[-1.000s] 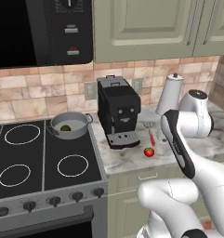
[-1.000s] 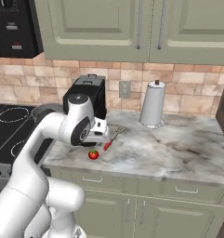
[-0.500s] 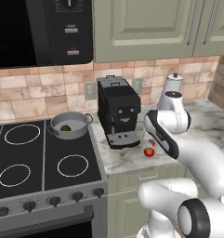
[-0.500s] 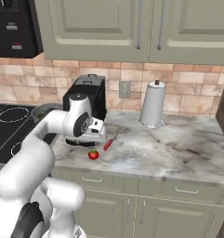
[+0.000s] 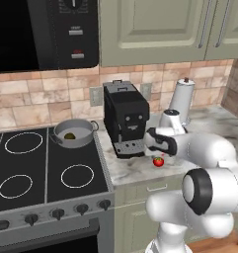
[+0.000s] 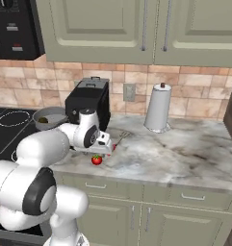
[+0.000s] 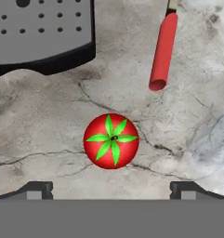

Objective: Put the tomato and avocado in the pot. Retrieve the spatula and lightly stir the vegetables in the pot.

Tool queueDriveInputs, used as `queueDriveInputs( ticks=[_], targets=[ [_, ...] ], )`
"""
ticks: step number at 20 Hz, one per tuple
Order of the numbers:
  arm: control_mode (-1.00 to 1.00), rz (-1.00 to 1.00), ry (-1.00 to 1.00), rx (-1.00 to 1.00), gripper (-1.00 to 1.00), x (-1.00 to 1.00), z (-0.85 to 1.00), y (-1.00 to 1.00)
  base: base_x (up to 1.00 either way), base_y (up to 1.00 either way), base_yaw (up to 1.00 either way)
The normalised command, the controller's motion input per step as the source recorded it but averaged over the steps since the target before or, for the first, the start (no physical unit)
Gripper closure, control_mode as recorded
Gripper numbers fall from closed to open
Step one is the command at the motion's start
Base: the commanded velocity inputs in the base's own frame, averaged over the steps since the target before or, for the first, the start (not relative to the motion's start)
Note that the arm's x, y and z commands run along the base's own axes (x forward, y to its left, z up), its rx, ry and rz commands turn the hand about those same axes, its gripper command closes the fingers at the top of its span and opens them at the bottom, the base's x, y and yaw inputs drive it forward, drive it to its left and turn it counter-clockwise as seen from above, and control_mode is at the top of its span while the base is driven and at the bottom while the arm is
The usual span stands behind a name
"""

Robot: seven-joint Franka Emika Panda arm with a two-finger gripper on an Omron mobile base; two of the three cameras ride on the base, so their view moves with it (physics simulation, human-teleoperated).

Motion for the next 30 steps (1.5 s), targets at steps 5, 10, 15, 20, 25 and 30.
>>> queueDriveInputs(
  ticks=[5,10,15,20,25,30],
  targets=[
    [-1.0,0.0,0.01,0.0,-1.0,0.47,-0.15,0.0,0.0,0.0,0.0],
    [-1.0,0.0,0.03,0.0,-1.0,-0.04,-0.16,0.0,0.0,0.0,0.0],
    [-1.0,0.0,0.0,0.0,-1.0,-0.48,-0.14,-0.01,0.0,0.0,0.0],
    [-1.0,0.0,0.0,0.0,-1.0,-0.06,0.0,0.0,0.0,0.0,0.0],
    [-1.0,0.0,0.0,0.0,-1.0,0.28,0.0,0.0,0.0,0.0,0.0],
    [-1.0,0.0,0.0,0.0,-1.0,0.1,-0.03,0.0,0.0,0.0,0.0]
  ],
)
